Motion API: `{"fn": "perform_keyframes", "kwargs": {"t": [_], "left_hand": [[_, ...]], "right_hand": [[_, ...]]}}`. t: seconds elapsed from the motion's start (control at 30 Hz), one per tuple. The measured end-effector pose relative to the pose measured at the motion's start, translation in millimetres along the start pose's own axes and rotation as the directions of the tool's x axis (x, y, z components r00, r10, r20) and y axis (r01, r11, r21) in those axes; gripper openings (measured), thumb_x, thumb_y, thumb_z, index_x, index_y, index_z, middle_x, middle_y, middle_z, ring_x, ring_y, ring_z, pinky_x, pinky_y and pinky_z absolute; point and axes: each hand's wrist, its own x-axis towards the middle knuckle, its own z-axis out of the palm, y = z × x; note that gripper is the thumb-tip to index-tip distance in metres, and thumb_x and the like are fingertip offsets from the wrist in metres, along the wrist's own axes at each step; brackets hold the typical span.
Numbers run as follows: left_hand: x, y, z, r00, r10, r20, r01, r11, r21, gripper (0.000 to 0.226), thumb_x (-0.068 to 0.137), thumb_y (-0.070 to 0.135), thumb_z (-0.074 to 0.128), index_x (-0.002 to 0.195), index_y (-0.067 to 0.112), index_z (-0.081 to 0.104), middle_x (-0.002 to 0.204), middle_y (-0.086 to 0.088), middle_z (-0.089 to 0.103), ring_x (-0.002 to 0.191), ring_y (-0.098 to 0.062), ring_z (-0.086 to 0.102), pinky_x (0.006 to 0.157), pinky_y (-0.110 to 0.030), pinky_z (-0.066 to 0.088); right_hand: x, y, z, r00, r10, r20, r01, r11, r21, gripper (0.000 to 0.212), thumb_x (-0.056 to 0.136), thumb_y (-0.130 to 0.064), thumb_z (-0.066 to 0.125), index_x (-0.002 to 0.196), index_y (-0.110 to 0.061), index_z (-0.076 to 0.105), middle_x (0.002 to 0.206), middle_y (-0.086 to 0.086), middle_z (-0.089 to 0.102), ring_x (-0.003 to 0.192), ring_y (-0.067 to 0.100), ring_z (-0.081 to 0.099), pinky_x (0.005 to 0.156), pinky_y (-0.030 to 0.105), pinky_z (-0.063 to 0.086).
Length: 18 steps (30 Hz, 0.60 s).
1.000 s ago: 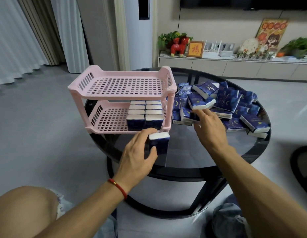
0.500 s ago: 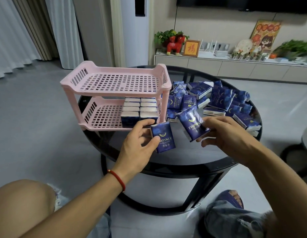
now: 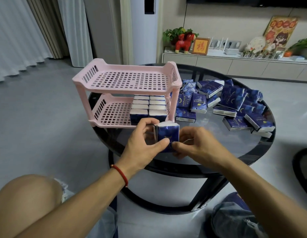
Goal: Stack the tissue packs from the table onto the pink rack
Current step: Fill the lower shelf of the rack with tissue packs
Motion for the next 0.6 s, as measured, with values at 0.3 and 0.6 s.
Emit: {"fn": "perform_keyframes", "kwargs": {"t": [0.3,0.6], "left_hand": [[5.1,-11.6,-35.0,0.999,0.023,0.024,-0.028,0.972,0.234,0.069,0.074,0.022,0.084,0.134,0.035,0.054,0.128,0.014,0.065,0.121,-0.003,0.061,0.108,-0.039,0.050],[8.6,-2.2,-65.7,1.000,-0.018,-0.009,0.020,0.967,0.252,0.059,0.076,0.012,0.088,0.126,0.026,0.061,0.118,0.011,0.070,0.110,0.000,0.066,0.099,-0.025,0.055]], "right_hand": [[16.6,-2.8,21.3,0.981,-0.142,-0.133,0.095,0.947,-0.308,0.042,0.083,-0.044,0.081,0.118,-0.029,0.064,0.094,-0.011,0.073,0.079,0.004,0.069,0.076,0.027,0.059],[26.4,-17.1,24.4,0.941,-0.173,-0.292,0.091,0.957,-0.275,0.033,0.087,-0.058,0.069,0.087,-0.025,0.070,0.074,-0.009,0.072,0.067,0.002,0.068,0.063,0.021,0.054]]}}
